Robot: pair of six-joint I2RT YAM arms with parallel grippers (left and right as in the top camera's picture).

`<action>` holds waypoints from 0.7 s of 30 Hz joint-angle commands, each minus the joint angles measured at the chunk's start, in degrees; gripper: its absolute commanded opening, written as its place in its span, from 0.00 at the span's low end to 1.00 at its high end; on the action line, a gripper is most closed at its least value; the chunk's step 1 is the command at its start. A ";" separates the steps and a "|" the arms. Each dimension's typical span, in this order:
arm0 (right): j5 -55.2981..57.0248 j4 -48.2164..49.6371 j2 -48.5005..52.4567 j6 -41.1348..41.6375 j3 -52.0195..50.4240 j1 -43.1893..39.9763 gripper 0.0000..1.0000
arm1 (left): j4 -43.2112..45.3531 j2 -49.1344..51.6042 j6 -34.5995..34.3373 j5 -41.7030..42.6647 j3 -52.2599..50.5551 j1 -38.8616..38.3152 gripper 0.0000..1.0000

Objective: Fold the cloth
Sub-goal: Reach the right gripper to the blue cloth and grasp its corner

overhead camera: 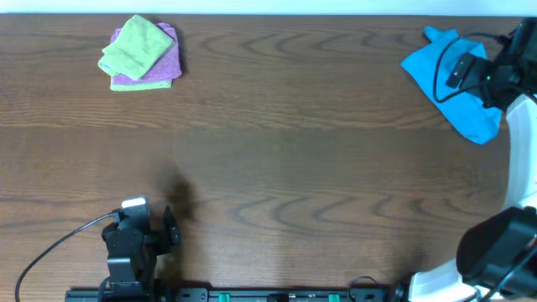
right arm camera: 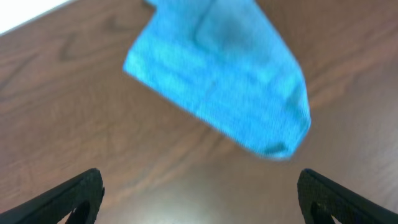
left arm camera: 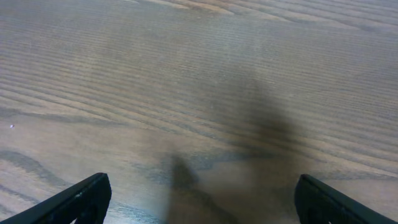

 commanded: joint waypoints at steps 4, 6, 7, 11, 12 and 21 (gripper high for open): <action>5.33 5.16 6.97 -6.51 1.29 -0.26 0.99 | -0.42 -0.33 0.33 0.20 -0.92 0.13 0.95; 6.32 7.87 10.03 -7.96 1.29 -0.26 0.99 | -0.42 -0.33 0.33 0.20 -0.92 0.13 0.95; 6.93 8.92 11.13 -8.13 1.29 -0.26 0.99 | -0.42 -0.33 0.33 0.20 -0.92 0.13 0.95; 7.96 13.86 15.45 -8.35 1.29 -0.42 0.99 | -0.42 -0.33 0.33 0.20 -0.92 0.13 0.95; 7.93 14.91 16.31 -8.35 1.29 -0.48 0.99 | -0.42 -0.33 0.33 0.20 -0.92 0.13 0.95; 8.20 24.15 23.30 -10.47 1.29 -0.66 0.99 | -0.42 -0.33 0.33 0.20 -0.92 0.13 0.95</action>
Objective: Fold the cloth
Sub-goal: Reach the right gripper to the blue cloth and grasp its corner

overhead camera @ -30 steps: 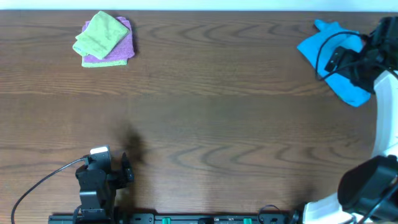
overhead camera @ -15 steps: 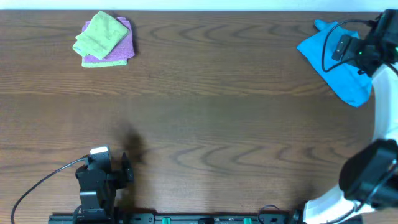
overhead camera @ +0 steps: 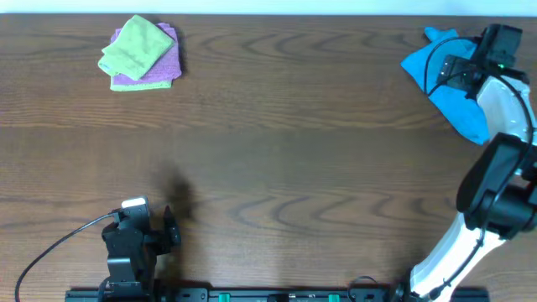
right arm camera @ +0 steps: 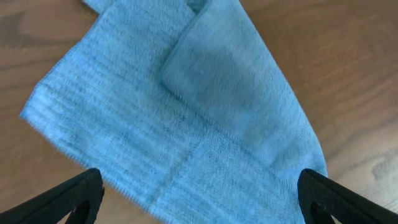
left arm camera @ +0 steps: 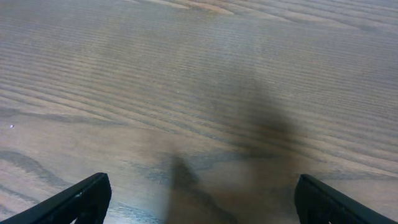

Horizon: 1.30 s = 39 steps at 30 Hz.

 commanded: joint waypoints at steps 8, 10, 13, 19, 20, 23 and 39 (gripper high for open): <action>0.94 7.65 5.62 -3.19 0.85 -1.81 0.97 | -0.39 -0.33 0.33 0.20 -0.92 0.13 0.95; 0.92 8.85 6.49 -3.19 0.94 -2.36 0.96 | -0.39 -0.33 0.33 0.20 -0.92 0.13 0.95; 0.68 10.14 7.58 -3.17 1.22 -3.30 0.95 | -0.39 -0.33 0.33 0.20 -0.92 0.13 0.95; -0.48 10.43 10.64 -3.19 3.17 -4.26 0.95 | -0.39 -0.33 0.33 0.20 -0.92 0.13 0.95; -0.96 10.58 11.15 -3.19 3.52 -4.26 0.95 | -0.39 -0.33 0.33 0.20 -0.92 0.13 0.95; -1.86 10.93 12.02 -3.06 4.13 -4.26 0.94 | -0.39 -0.33 0.33 0.20 -0.92 0.13 0.95; -2.97 13.73 14.23 -2.97 4.55 -4.26 0.90 | -0.39 -0.33 0.33 0.20 -0.92 0.13 0.95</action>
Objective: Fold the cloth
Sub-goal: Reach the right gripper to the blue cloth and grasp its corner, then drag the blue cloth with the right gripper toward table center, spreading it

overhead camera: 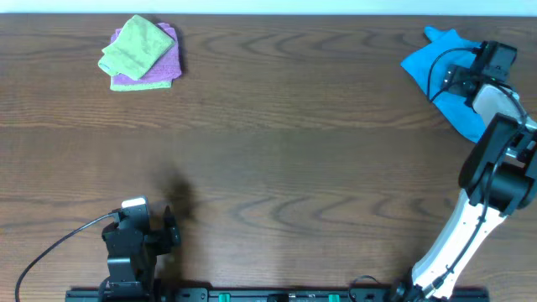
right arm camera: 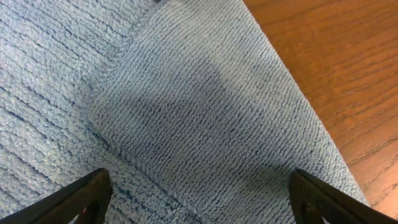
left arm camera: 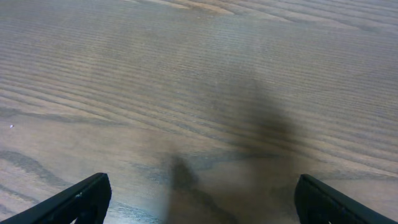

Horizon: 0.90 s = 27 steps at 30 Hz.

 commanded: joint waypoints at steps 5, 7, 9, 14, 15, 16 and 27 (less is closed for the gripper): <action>-0.22 0.76 0.79 -0.24 1.31 -0.24 0.84 | -0.39 -0.33 0.33 0.20 -0.92 0.13 0.95; -0.22 0.83 1.14 -0.24 1.31 -0.24 0.80 | -0.39 -0.33 0.33 0.20 -0.92 0.13 0.95; -0.22 0.81 1.53 -0.24 1.31 -0.24 0.79 | -0.39 -0.33 0.33 0.20 -0.92 0.13 0.95; -0.17 1.01 2.95 -0.24 1.31 -0.24 0.76 | -0.39 -0.33 0.33 0.20 -0.92 0.13 0.95; -0.17 1.03 3.15 -0.24 1.31 -0.24 0.75 | -0.39 -0.33 0.33 0.20 -0.92 0.13 0.95; -0.20 1.14 3.30 -0.24 1.31 -0.24 0.75 | -0.39 -0.33 0.33 0.20 -0.92 0.13 0.95; -0.20 1.73 3.26 -0.24 1.31 -0.07 0.34 | -0.39 -0.33 0.33 0.20 -0.92 0.13 0.95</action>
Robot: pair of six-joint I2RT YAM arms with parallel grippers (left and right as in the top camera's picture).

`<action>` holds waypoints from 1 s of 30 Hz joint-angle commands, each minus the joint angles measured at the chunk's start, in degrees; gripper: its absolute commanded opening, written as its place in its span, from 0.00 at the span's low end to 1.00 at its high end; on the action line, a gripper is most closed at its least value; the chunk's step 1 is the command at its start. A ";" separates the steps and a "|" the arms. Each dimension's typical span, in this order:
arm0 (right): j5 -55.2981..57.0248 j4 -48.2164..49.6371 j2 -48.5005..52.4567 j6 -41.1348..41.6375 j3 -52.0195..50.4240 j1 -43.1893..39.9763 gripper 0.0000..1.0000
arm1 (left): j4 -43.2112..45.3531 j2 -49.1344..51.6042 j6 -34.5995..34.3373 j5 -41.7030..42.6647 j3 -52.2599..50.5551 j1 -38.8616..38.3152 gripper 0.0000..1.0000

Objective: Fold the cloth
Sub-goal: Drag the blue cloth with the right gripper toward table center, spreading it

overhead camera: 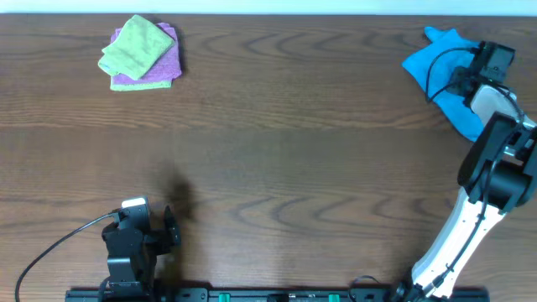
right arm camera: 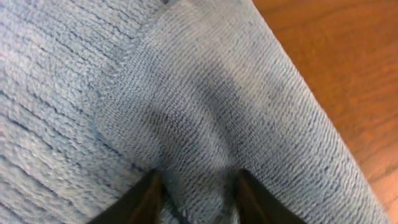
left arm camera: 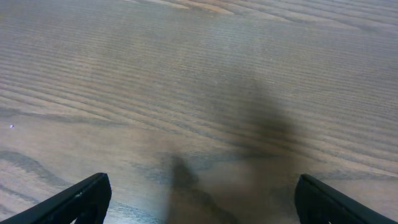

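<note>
The blue cloth (overhead camera: 428, 64) lies crumpled at the table's far right corner, one layer overlapping another in the right wrist view (right arm camera: 74, 93). My right gripper (overhead camera: 464, 77) is pressed down onto it, and its fingers (right arm camera: 134, 198) pinch a raised ridge of the blue fabric between them (right arm camera: 196, 199). My left gripper (overhead camera: 170, 226) rests at the front left, far from the cloth. It stands open over bare wood (left arm camera: 199, 202), with nothing between its fingers.
A folded green cloth (overhead camera: 134, 46) sits on a folded purple one (overhead camera: 164, 71) at the back left. The table's far edge (overhead camera: 268, 15) runs just behind both piles. A black cable (overhead camera: 50, 247) loops beside the left arm.
The right gripper's fingers, wide apart on the blue cloth before, now stand close together with a fold of fabric bunched between them. The left arm has not moved.
The right gripper hung open above the blue cloth, some way off. It then stood closer over the cloth, then right down on the fabric with fingers spread. Now it is shut on a fold. The left gripper stayed open and still throughout.
</note>
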 commanded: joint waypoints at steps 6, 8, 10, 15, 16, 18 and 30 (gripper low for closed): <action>0.72 -0.74 -0.66 -0.04 0.79 0.68 0.16 | -0.39 -0.33 0.33 0.20 -0.92 0.13 0.95; 0.70 -0.94 -1.88 -0.07 0.79 0.92 0.15 | -0.39 -0.33 0.33 0.20 -0.92 0.13 0.95; 0.70 -1.49 -3.06 -0.22 0.79 1.18 0.17 | -0.39 -0.33 0.33 0.20 -0.92 0.13 0.95; 0.72 -3.89 -5.66 -0.24 0.79 1.70 0.05 | -0.39 -0.33 0.33 0.20 -0.92 0.13 0.95; 0.72 -4.55 -5.90 -0.22 0.79 1.77 0.01 | -0.39 -0.33 0.33 0.20 -0.92 0.13 0.95; 0.70 -6.51 -6.78 -0.22 0.79 1.92 0.01 | -0.39 -0.33 0.33 0.20 -0.92 0.13 0.95; -0.76 -23.80 -17.75 -0.22 0.79 7.48 0.01 | -0.39 -0.33 0.33 0.20 -0.92 0.13 0.95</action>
